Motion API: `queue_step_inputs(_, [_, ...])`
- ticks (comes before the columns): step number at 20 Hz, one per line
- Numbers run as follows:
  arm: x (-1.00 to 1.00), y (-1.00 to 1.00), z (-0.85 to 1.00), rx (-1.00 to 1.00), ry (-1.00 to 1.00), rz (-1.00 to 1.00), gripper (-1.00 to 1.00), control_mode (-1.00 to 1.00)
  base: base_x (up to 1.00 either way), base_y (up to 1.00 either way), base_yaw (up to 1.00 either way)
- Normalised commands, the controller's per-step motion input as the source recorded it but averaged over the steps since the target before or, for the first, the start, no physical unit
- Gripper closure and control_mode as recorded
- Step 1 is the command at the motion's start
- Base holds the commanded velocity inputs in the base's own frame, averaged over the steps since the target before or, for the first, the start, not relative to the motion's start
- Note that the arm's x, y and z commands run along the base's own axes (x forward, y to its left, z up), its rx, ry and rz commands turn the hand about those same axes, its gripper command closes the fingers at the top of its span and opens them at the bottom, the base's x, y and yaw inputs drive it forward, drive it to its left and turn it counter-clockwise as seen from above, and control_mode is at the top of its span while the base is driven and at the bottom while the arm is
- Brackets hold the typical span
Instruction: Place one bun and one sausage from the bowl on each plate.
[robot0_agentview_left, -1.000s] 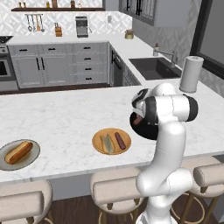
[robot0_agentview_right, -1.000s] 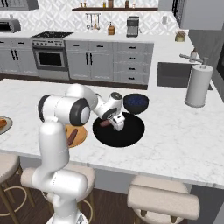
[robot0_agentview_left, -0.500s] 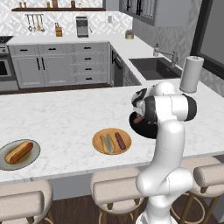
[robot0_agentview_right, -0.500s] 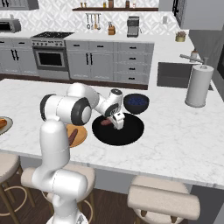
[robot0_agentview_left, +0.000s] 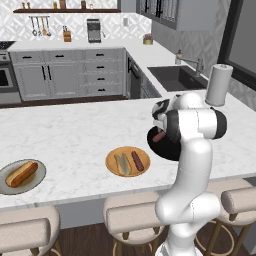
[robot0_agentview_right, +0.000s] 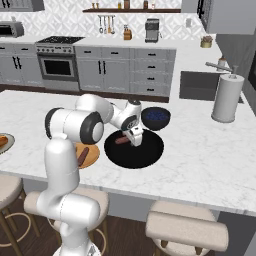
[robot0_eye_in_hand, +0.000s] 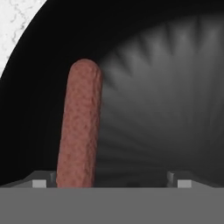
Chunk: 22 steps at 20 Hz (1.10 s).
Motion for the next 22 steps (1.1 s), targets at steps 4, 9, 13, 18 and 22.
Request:
queue_step_inputs(4, [0.01, 0.09, 0.00, 0.00, -0.07, -0.02, -1.00, -1.00, 0.00, 0.00, 0.00])
queue_step_inputs(9, [0.01, 0.19, -0.12, 0.00, -0.03, -0.03, -1.00, -1.00, 0.00, 0.00, 0.00])
queue_step_inputs(13, [0.04, 0.35, -0.42, 0.00, 0.00, -0.04, 1.00, -1.00, 0.00, 0.00, 0.00])
queue_step_inputs(18, [0.01, 0.05, -0.29, -0.01, 0.00, -0.01, 1.00, -1.00, 0.00, 0.00, 0.00])
queue_step_inputs(22, [-0.19, -0.03, -0.07, 0.00, 0.02, 0.00, 1.00, -1.00, 0.00, 0.00, 0.00])
